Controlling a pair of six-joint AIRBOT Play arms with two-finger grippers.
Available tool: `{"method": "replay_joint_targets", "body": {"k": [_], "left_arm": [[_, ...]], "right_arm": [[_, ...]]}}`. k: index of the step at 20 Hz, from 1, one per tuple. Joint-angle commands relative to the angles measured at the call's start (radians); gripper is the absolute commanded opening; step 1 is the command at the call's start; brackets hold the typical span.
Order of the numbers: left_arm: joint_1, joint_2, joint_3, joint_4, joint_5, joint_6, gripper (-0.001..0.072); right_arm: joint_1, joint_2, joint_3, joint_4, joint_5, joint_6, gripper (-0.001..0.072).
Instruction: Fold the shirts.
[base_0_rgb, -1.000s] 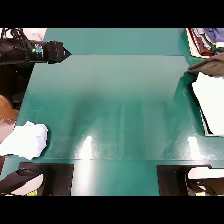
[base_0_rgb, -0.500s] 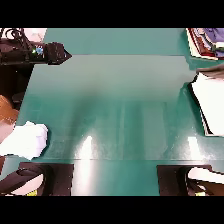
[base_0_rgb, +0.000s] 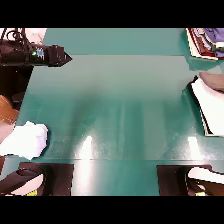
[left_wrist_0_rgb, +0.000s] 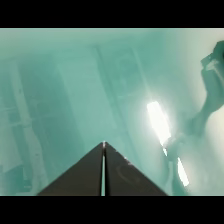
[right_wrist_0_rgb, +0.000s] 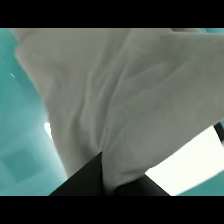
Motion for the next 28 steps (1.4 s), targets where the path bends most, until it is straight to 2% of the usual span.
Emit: {"method": "replay_joint_targets", "body": {"k": [1, 2, 3, 6, 9, 11, 16, 17, 19, 20, 21, 22, 28], "left_arm": [[0.000, 0.001, 0.000, 0.000, -0.010, 0.021, 0.0030], [0.000, 0.001, 0.000, 0.000, -0.011, 0.021, 0.0030], [0.000, 0.001, 0.000, 0.000, -0.014, 0.021, 0.0031], [0.000, 0.001, 0.000, 0.000, -0.017, 0.021, 0.0030], [0.000, 0.001, 0.000, -0.001, -0.014, 0.021, 0.0031], [0.000, 0.001, 0.000, -0.002, -0.013, 0.021, 0.0031], [0.000, 0.001, 0.000, -0.002, -0.010, 0.020, 0.0031], [0.000, 0.001, 0.000, -0.002, 0.003, 0.020, 0.0031], [0.000, 0.001, 0.000, -0.002, 0.028, 0.020, 0.0031], [0.000, 0.001, 0.000, -0.002, 0.038, 0.020, 0.0031], [0.000, 0.001, 0.000, -0.002, 0.051, 0.020, 0.0031], [0.000, 0.001, 0.000, -0.002, 0.062, 0.020, 0.0031], [0.000, 0.001, 0.000, -0.002, 0.078, 0.020, 0.0031]], "right_arm": [[-0.031, 0.000, 0.000, -0.017, 0.098, 0.030, 0.0282], [-0.034, 0.000, 0.000, -0.017, 0.107, 0.030, 0.0537], [-0.037, 0.001, 0.000, -0.016, 0.110, 0.030, 0.0596], [-0.037, 0.001, 0.000, -0.001, 0.106, 0.030, 0.0595], [0.005, 0.004, 0.000, 0.210, 0.072, 0.030, 0.0577], [0.101, 0.016, 0.000, 0.287, 0.026, 0.029, 0.0569], [0.490, 0.052, 0.000, 0.281, -0.160, -0.003, 0.0569], [0.561, 0.051, 0.000, 0.281, -0.185, -0.014, 0.0554], [0.676, 0.051, 0.000, 0.280, -0.212, -0.043, 0.0426], [0.722, 0.051, 0.000, 0.280, -0.221, -0.057, 0.0291], [0.762, 0.051, 0.000, 0.280, -0.224, -0.085, 0.0068], [0.792, 0.051, 0.000, 0.280, -0.224, -0.108, 0.0020], [0.833, 0.051, 0.000, 0.280, -0.218, -0.113, 0.0020]]}}
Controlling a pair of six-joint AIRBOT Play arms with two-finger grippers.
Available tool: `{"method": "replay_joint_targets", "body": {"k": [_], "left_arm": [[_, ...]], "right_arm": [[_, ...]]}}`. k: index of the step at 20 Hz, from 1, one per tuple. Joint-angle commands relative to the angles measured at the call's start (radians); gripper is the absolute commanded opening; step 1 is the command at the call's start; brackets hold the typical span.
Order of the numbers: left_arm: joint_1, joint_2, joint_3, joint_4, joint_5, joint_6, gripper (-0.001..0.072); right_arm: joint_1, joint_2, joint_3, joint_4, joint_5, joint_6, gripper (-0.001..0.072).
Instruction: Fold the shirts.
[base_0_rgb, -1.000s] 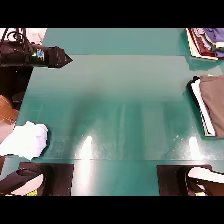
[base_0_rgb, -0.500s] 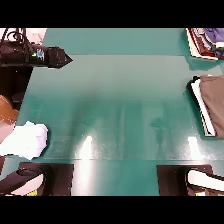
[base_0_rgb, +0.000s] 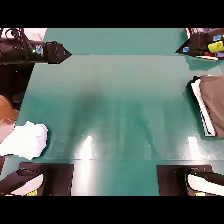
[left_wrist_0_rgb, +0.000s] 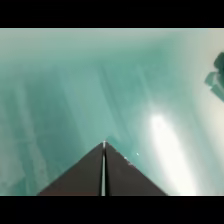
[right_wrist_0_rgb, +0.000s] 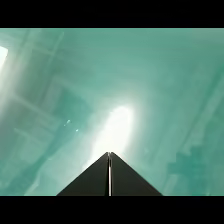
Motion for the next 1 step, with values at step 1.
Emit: {"method": "replay_joint_targets", "body": {"k": [1], "left_arm": [[0.000, 0.001, 0.000, 0.000, 0.012, 0.000, 0.0031]], "right_arm": [[0.023, 0.001, 0.000, 0.002, -0.004, -0.013, 0.0020]]}}
